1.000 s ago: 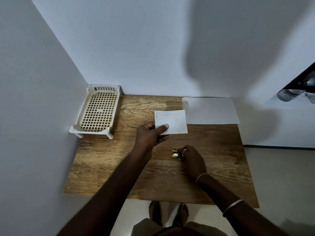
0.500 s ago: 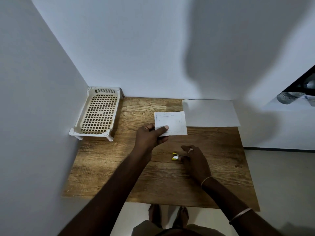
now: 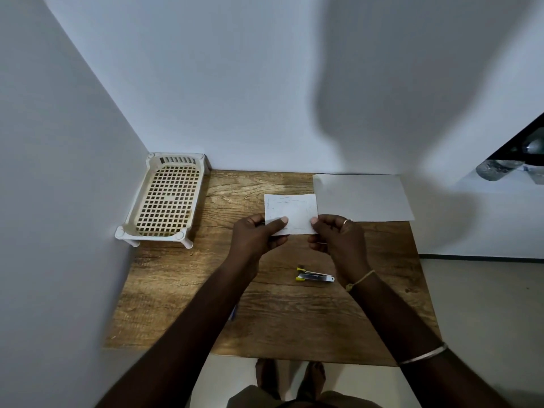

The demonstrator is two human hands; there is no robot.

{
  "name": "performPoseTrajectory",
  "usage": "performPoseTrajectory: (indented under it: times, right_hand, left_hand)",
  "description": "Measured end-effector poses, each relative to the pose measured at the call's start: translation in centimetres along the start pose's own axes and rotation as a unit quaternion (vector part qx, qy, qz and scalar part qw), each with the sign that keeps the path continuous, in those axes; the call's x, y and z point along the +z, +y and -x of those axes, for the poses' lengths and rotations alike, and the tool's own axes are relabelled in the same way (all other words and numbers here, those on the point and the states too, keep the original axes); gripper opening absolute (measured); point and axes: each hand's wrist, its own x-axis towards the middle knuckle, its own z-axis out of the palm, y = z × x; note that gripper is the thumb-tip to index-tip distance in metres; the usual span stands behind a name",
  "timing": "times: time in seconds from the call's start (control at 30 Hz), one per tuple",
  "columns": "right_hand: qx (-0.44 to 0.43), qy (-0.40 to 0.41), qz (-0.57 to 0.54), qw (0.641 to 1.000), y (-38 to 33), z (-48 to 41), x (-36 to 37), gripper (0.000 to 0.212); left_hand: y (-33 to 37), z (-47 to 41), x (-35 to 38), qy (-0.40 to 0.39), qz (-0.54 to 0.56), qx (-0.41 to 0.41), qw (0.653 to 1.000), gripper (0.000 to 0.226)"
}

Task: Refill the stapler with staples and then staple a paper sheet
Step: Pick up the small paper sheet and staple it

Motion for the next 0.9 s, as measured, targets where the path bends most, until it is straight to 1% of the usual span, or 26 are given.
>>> performPoseTrajectory:
  times: [0.13, 0.27, 0.37, 0.5, 0.63, 0.73, 0.9]
  right_hand:
    - [0.019, 0.022, 0.006, 1.000, 1.1, -1.0, 0.1, 0.020]
    - [0.039, 0.046, 0.028, 0.998, 1.9, -3.4, 0.4, 0.022]
    - [0.037, 0.067, 0.097, 0.992, 2.8, -5.6, 1.0, 0.021]
    - [0.036, 0.099, 0.200, 0.974, 4.6, -8.2, 1.5, 0.017]
    - [0.034, 0.107, 0.244, 0.963, 6.2, -9.9, 1.7, 0.015]
    - [0.037, 0.109, 0.269, 0.956, 7.0, -10.7, 1.7, 0.013]
    - [0.019, 0.108, 0.312, 0.944, 7.9, -11.5, 1.6, 0.017]
  left_hand:
    - [-0.6, -1.0, -0.8, 0.001, 0.001, -0.016, 1.000, 0.027]
    - [-1.0, -3.2, -1.4, 0.024, -0.012, -0.015, 1.000, 0.020]
    - [-1.4, -5.6, -1.1, 0.042, -0.039, -0.019, 0.998, 0.019]
    - [-3.2, -9.3, -0.7, 0.080, -0.085, -0.045, 0.992, 0.017]
    - [-5.2, -12.0, -0.6, 0.130, -0.136, -0.069, 0.980, 0.015]
    - [-6.0, -12.8, -0.7, 0.152, -0.166, -0.071, 0.972, 0.015]
    - [-6.4, -13.1, -0.9, 0.153, -0.243, -0.033, 0.957, 0.018]
